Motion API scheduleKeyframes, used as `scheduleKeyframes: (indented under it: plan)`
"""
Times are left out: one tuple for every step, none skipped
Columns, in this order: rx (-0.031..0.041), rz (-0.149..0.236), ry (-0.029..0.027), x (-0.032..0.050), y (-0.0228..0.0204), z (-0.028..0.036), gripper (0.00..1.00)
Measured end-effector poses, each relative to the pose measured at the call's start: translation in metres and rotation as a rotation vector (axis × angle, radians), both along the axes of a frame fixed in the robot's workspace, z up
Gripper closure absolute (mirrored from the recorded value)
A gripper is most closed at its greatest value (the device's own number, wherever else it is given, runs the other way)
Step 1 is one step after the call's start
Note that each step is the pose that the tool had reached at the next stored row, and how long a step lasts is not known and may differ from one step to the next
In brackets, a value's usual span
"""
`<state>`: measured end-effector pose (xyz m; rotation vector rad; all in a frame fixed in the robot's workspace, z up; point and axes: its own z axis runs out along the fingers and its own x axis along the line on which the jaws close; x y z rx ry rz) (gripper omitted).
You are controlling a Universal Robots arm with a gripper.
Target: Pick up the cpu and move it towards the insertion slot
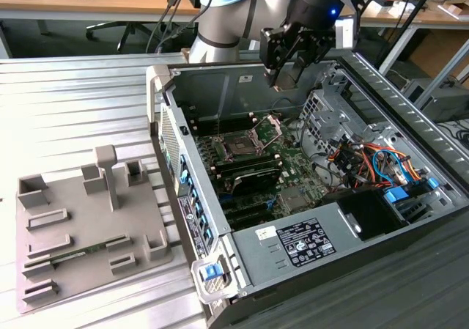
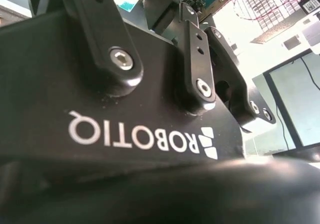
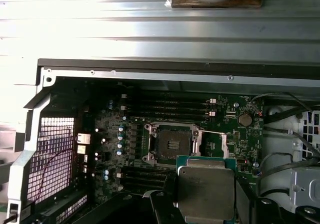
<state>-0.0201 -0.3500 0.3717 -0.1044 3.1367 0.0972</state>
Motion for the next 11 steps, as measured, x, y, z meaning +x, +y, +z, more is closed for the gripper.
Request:
scheduleKeyframes:
  plan:
    - [0.0000,0.000,0.0000,0.0000,0.0000,-0.0002,0.45]
    - [0.0000,0.000,0.0000,0.0000,0.0000,-0.0005,0.45]
    - [0.0000,0.000,0.0000,0.0000,0.0000,-0.0007,0.45]
    - [0.0000,0.000,0.0000,0.0000,0.0000,-0.0009,0.45]
    - [0.0000,0.000,-0.0001,0.0000,0.0000,-0.0011,0.45]
    - [0.0000,0.000,0.0000,0.0000,0.0000,-0.0013,0.45]
    - [0.0000,0.000,0.0000,0.0000,0.0000,-0.0016,0.45]
    - [0.0000,0.000,0.0000,0.0000,0.0000,-0.0018,0.45]
    - [0.0000,0.000,0.0000,0.0000,0.0000,-0.0021,0.45]
    - [0.0000,0.000,0.0000,0.0000,0.0000,-0.0023,0.45]
    - [0.0000,0.000,0.0000,0.0000,0.0000,-0.0025,0.45]
